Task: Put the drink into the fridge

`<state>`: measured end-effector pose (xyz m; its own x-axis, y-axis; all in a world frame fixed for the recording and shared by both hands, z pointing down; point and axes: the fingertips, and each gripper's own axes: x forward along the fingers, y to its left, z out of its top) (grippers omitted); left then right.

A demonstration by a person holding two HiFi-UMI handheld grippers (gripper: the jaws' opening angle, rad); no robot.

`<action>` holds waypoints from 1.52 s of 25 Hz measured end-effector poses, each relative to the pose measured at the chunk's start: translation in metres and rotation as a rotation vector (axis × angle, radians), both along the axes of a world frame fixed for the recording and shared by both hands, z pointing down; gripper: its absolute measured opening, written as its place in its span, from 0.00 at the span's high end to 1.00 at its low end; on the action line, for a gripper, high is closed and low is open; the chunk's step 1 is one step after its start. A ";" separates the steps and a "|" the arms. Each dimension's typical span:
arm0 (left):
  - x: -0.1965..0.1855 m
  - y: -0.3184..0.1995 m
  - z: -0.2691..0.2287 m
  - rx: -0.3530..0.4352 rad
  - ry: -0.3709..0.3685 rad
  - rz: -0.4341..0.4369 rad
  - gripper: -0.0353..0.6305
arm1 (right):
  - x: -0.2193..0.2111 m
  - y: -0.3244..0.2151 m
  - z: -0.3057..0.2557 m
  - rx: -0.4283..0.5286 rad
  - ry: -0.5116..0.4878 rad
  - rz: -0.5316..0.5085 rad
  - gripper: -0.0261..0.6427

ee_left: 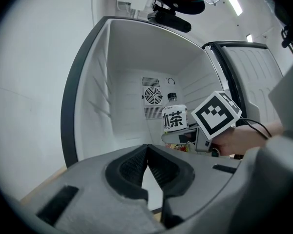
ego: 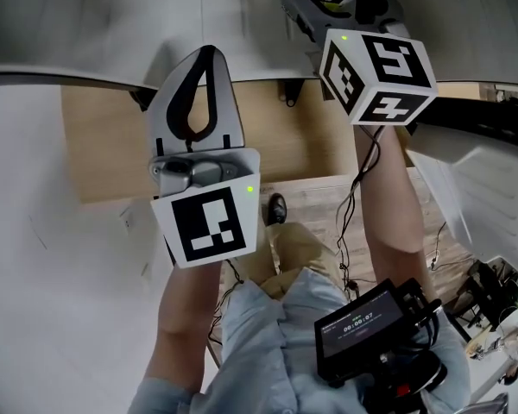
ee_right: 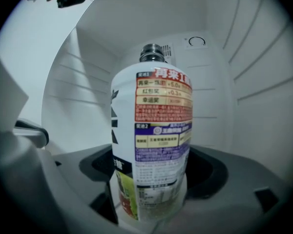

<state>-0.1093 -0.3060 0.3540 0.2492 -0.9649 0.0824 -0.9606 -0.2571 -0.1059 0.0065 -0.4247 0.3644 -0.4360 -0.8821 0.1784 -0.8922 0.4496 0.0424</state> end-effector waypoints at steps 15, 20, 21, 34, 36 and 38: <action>0.013 0.027 0.000 -0.003 -0.017 -0.024 0.93 | 0.019 0.053 0.023 -0.037 0.012 -0.003 0.25; 0.039 0.052 0.009 0.001 -0.024 -0.038 0.93 | 0.042 0.103 0.034 -0.021 -0.001 -0.021 0.31; 0.037 0.058 0.008 0.004 -0.022 -0.043 0.93 | 0.038 0.115 0.033 -0.017 -0.002 -0.033 0.31; 0.016 0.209 -0.132 0.097 0.011 -0.134 0.93 | 0.010 0.309 -0.129 0.131 -0.060 -0.139 0.68; 0.011 0.223 -0.155 0.119 0.020 -0.143 0.93 | 0.008 0.324 -0.153 0.154 -0.068 -0.138 0.73; 0.005 0.235 -0.174 0.134 0.028 -0.142 0.93 | 0.007 0.336 -0.174 0.176 -0.094 -0.139 0.83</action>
